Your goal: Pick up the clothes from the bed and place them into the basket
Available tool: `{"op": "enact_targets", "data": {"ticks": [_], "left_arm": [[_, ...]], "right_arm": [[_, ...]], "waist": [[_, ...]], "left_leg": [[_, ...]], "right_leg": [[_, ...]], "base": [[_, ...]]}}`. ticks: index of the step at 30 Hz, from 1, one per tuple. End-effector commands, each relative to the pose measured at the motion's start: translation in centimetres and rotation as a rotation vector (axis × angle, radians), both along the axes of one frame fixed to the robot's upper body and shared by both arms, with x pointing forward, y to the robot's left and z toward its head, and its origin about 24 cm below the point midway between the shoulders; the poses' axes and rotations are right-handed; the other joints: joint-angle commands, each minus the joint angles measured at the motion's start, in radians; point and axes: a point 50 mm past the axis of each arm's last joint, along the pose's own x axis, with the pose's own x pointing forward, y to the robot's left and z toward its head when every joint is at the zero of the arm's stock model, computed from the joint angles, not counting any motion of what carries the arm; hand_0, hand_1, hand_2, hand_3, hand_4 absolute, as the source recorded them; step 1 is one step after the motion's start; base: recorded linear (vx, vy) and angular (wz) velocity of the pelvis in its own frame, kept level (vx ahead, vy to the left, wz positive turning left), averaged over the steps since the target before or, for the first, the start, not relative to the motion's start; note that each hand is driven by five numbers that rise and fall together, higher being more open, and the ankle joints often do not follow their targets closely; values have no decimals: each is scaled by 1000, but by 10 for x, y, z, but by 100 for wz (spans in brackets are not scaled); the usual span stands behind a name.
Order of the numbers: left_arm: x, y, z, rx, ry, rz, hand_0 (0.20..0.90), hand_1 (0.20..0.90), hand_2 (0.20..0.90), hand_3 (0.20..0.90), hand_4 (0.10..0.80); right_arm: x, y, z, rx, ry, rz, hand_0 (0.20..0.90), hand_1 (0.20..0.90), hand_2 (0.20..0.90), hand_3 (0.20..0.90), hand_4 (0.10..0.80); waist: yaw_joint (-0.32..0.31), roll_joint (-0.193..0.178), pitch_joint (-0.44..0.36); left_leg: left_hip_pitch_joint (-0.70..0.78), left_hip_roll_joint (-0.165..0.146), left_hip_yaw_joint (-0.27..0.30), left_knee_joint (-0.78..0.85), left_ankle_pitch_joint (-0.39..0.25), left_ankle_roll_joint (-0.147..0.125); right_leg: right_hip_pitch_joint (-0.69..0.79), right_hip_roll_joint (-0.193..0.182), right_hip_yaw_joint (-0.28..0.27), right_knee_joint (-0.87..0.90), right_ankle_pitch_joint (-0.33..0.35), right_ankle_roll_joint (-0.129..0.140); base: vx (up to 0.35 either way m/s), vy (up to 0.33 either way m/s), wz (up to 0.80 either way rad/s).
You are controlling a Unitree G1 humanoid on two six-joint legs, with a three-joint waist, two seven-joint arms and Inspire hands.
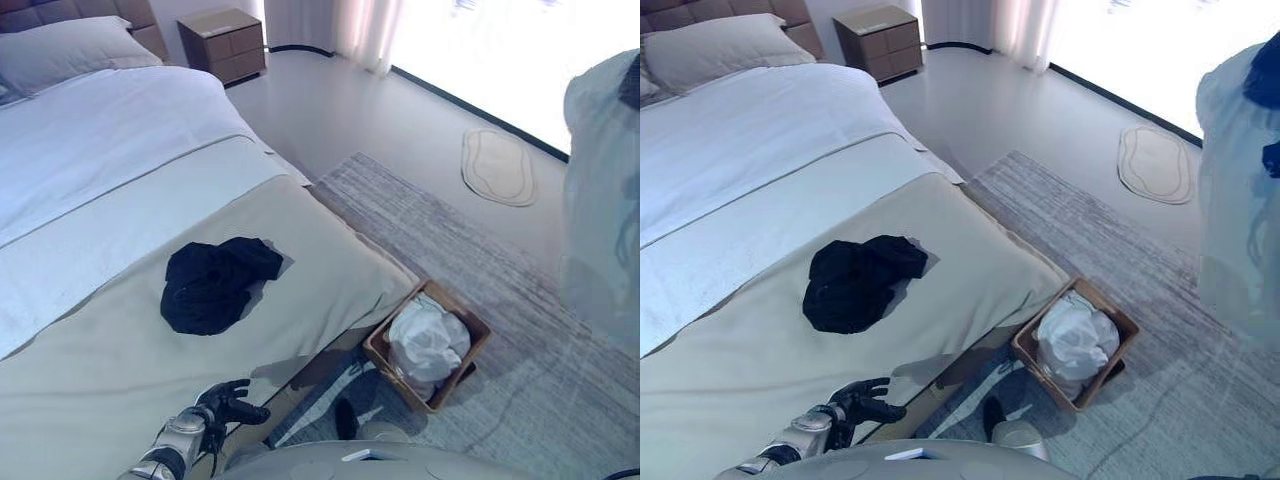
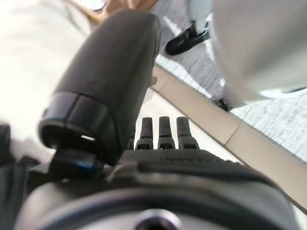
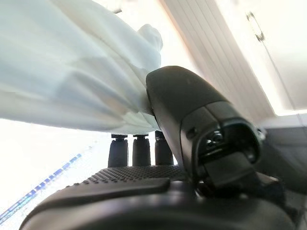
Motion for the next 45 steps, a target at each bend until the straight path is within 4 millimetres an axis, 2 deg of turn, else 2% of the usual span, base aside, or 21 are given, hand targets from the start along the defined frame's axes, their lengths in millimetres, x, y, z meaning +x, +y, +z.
{"op": "enact_targets", "data": {"ticks": [1,2,4,6,9,10,14,22,32,33,34,35,38,45], "left_arm": [[11,28,10,94,-6,-35,900,900,900,900,800],[13,28,11,96,-9,-37,900,900,900,900,800],[14,28,11,97,-14,-37,900,900,900,900,800],[19,27,13,98,-31,-42,900,900,900,900,800],[38,21,19,91,-94,-58,900,900,900,900,800],[42,20,21,89,-106,-59,900,900,900,900,800],[72,8,34,66,-220,-78,900,900,900,900,800],[89,-2,44,29,-294,-92,900,900,900,900,800],[105,-3,55,15,-344,-128,900,900,900,900,800],[108,-3,57,14,-350,-131,900,900,900,900,800],[109,-3,59,11,-356,-132,900,900,900,900,800],[111,-5,60,7,-365,-132,900,900,900,900,800],[115,-6,63,-6,-389,-129,900,900,900,900,800],[115,-4,65,-21,-394,-101,900,900,900,900,800]], "right_arm": [[2,14,11,-52,-22,43,300,300,300,200,100],[3,12,-2,-45,30,38,300,300,300,200,100],[4,10,-14,-31,74,27,300,300,300,200,100],[8,6,-38,-17,162,-9,300,300,300,200,100],[14,2,-66,13,250,-67,300,300,300,200,100],[15,2,-67,11,250,-72,300,300,300,200,100],[20,5,-95,21,310,-108,300,300,300,200,100],[28,3,-107,11,337,-156,300,300,300,200,100],[30,-9,-111,25,359,-271,300,300,300,200,100],[30,-10,-110,38,350,-283,436,436,436,359,259],[31,-11,-109,50,336,-292,801,801,801,785,685],[32,-14,-106,59,316,-310,900,900,900,900,800],[35,-16,-97,88,264,-333,900,900,900,900,800],[37,-16,-94,106,280,-324,900,900,900,900,800]], "waist": [[16,-21,-31],[13,-18,-24],[11,-15,-17],[9,-6,6],[4,15,60],[3,19,69],[-9,67,157],[-11,141,225],[4,178,258],[6,182,261],[8,187,267],[13,194,274],[20,205,289],[27,215,309]], "left_leg": [[-5,-12,10,7,-67,15],[-10,-9,10,8,-65,13],[-14,-7,11,10,-63,12],[-29,-2,8,17,-59,9],[-72,5,-2,35,-51,1],[-78,5,-4,35,-49,1],[-136,-1,-19,36,-30,-10],[-188,-20,-29,30,-11,-25],[-221,-26,-35,23,2,-39],[-226,-26,-36,22,4,-40],[-232,-28,-37,22,5,-40],[-240,-30,-40,23,6,-41],[-258,-33,-45,27,7,-42],[-272,-45,-54,14,12,-42]], "right_leg": [[-9,8,-39,75,-59,-31],[-16,10,-37,77,-59,-33],[-21,11,-36,79,-59,-36],[-39,12,-34,87,-62,-41],[-83,9,-36,106,-63,-48],[-91,9,-36,108,-62,-48],[-158,-1,-33,124,-54,-54],[-222,-17,-40,121,-43,-53],[-265,-23,-66,119,-37,-53],[-272,-24,-68,119,-36,-53],[-277,-25,-69,119,-36,-54],[-287,-26,-71,121,-35,-54],[-307,-27,-74,121,-32,-56],[-325,-26,-81,103,-15,-55]], "base": [[-90,-111,-12],[-62,-90,-11],[-61,-79,-12],[-127,-117,-7],[-197,-101,-3],[-217,-53,1],[-227,-30,1],[-98,-12,-3],[-36,-40,0],[-38,-27,2],[-40,-28,3],[-44,-35,4],[-32,-30,6],[-10,16,4]]}}
